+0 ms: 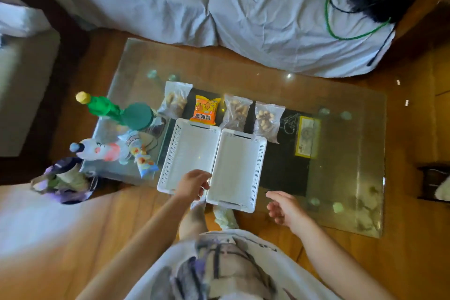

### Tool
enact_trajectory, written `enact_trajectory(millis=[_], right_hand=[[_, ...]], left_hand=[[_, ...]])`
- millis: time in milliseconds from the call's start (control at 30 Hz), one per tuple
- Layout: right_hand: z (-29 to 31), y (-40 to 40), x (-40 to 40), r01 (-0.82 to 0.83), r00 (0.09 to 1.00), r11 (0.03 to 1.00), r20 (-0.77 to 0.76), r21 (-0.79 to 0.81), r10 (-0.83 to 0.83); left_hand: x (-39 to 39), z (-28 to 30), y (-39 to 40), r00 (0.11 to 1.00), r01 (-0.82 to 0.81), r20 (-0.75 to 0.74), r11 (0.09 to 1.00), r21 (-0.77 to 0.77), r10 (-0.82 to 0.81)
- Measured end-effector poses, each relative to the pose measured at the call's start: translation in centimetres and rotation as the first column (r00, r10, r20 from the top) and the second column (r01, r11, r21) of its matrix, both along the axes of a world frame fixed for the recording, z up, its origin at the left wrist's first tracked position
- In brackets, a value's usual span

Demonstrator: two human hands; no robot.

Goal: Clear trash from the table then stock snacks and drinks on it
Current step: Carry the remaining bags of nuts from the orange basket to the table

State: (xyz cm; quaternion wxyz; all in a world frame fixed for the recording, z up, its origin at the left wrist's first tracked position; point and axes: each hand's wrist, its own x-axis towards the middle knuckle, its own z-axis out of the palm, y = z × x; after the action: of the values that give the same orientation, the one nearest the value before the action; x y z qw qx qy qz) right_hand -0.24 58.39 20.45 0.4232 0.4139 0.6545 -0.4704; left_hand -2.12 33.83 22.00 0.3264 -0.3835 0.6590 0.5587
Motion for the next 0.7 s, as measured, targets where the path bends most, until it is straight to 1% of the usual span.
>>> enact_trajectory(millis=[100,167,233,300,400,500,600,700], right_hand=[[0.6,-0.1,1.2,-0.122,0.992,0.992,-0.013,0.020,0.122],[0.8,-0.8,1.2,-0.228,0.973,0.973,-0.025,0.033,0.229],[0.9,-2.4,0.8,-0.350,0.936,0.936,-0.031,0.044,0.352],[0.8,-4.7,0.5,-0.468,0.882,0.882,-0.035,0.050,0.470],[0.9,-9.4,0.5,-0.661,0.746,0.748,-0.055,0.059,0.663],[1.3,-15.4,1.8,-0.825,0.557,0.562,-0.084,0.053,0.826],[2.1,-22.0,4.7,-0.943,0.318,0.323,-0.079,0.073,0.945],[2.7,-28.8,8.9,-0.991,0.099,0.107,-0.092,0.081,0.991]], left_hand=[[5.4,1.9,-1.4,0.981,-0.190,-0.036,0.982,-0.022,0.189],[9.2,2.7,-2.4,0.945,-0.324,-0.065,0.945,-0.040,0.321],[13.2,3.0,-3.4,0.879,-0.475,-0.072,0.879,-0.036,0.472],[17.4,3.1,-4.4,0.777,-0.629,-0.054,0.777,-0.022,0.627],[24.1,3.0,-5.2,0.574,-0.819,-0.030,0.573,-0.028,0.818],[31.0,2.7,-5.0,0.313,-0.948,-0.001,0.312,-0.070,0.950],[37.3,2.2,-4.0,0.035,-0.993,0.079,0.043,-0.113,0.996],[43.0,1.5,-2.7,-0.194,-0.975,0.181,-0.169,-0.147,0.964]])
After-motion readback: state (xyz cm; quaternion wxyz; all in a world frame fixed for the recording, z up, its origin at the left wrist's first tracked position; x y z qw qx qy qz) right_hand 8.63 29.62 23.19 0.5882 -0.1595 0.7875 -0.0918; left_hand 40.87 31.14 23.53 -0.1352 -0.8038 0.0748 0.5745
